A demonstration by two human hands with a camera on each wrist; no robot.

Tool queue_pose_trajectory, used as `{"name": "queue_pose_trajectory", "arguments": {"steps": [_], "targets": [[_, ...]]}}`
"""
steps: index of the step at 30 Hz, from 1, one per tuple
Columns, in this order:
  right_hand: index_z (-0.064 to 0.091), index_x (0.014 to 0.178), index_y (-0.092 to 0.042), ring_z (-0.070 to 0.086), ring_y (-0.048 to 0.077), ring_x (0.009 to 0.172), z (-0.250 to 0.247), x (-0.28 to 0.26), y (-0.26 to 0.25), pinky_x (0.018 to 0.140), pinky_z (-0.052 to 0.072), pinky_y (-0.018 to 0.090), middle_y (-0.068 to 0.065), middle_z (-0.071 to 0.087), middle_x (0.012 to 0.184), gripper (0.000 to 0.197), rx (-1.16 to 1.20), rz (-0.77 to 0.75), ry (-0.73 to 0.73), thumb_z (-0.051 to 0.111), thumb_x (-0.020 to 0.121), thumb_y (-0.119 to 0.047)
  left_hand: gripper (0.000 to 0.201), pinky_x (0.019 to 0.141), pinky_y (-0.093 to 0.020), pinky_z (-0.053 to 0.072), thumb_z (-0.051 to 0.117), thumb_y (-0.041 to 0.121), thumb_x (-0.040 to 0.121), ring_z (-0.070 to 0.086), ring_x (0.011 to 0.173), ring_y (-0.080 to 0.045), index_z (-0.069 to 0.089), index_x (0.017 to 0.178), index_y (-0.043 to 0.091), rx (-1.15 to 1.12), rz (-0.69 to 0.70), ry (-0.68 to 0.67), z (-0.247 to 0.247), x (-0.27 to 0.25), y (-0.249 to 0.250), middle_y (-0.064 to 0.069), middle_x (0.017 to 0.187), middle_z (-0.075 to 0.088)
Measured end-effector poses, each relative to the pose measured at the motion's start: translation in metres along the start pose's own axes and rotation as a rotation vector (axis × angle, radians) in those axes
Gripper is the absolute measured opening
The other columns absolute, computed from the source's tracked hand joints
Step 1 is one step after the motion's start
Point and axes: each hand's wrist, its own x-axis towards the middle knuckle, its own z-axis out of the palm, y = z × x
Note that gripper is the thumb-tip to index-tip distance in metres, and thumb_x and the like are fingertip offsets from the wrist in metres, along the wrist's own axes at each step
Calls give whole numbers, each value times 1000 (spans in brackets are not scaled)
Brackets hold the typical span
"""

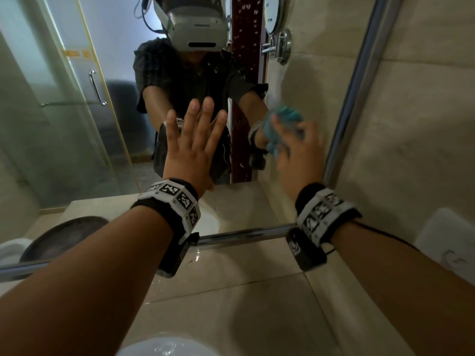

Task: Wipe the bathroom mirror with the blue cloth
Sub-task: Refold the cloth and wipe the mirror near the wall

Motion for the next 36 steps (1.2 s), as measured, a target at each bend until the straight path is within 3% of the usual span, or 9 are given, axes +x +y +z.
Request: {"name": "queue_pose_trajectory", "arguments": {"steps": [2,5,9,14,17,20,25,31,36], "targets": [[48,134,-35,41,26,103,-1,-5,6,88,40,23,10,43,120,55,14,-129,-68,59,87,-9,146,108,-57,-8,69,74,53,-14,142,-35,-26,144,11,-8,0,-11,-2,-1,0,-17,153,-23],[52,132,-28,45,16,106,-15,23,15,86,34,5,7,42,125,45,206,59,61,57,90,-13,146,108,-57,-10,68,74,54,-21,139,-34,-29,143,11,-16,-2,-34,-3,-1,0,-17,151,-27],[52,133,-27,46,19,120,-21,45,14,101,37,22,3,46,131,46,254,287,311,58,89,-13,146,106,-57,-17,68,74,55,-26,137,-32,-30,142,11,-40,6,-37,-1,0,-1,-17,146,-34],[57,128,-27,45,21,112,-10,7,11,94,36,17,6,45,125,50,160,-86,-5,63,84,-4,144,105,-56,-18,67,73,56,-23,139,-33,-30,142,12,-57,9,-39,0,1,-1,-16,147,-34],[51,133,-24,43,15,114,-23,41,24,92,32,7,7,40,126,47,328,239,175,59,89,-9,144,103,-56,-20,67,74,56,-28,136,-31,-31,142,11,-51,10,-48,0,1,-1,-17,146,-36],[41,141,-28,41,22,123,-29,64,22,104,33,24,8,38,133,51,180,415,314,52,92,-19,144,104,-57,-18,66,75,56,-25,138,-33,-30,142,11,-41,5,-32,1,1,-1,-17,147,-33],[40,140,-31,35,32,123,2,8,-9,104,35,43,9,36,139,55,24,21,20,52,91,-9,148,107,-57,-13,68,75,52,-19,140,-33,-29,142,10,-7,8,0,3,1,1,-15,147,-33],[51,133,-29,38,28,116,-6,-1,-4,103,37,35,6,43,130,54,99,-142,-162,57,87,-1,133,109,-56,-11,64,71,64,-17,141,-33,-25,145,13,14,10,7,-9,-4,0,-15,152,-26],[49,135,-28,36,22,117,-33,67,-46,95,20,13,4,42,134,51,103,-248,-70,53,90,-6,111,108,-52,-16,51,72,73,2,145,-30,-4,148,10,34,-28,172,-43,13,-26,-13,157,3]]}}
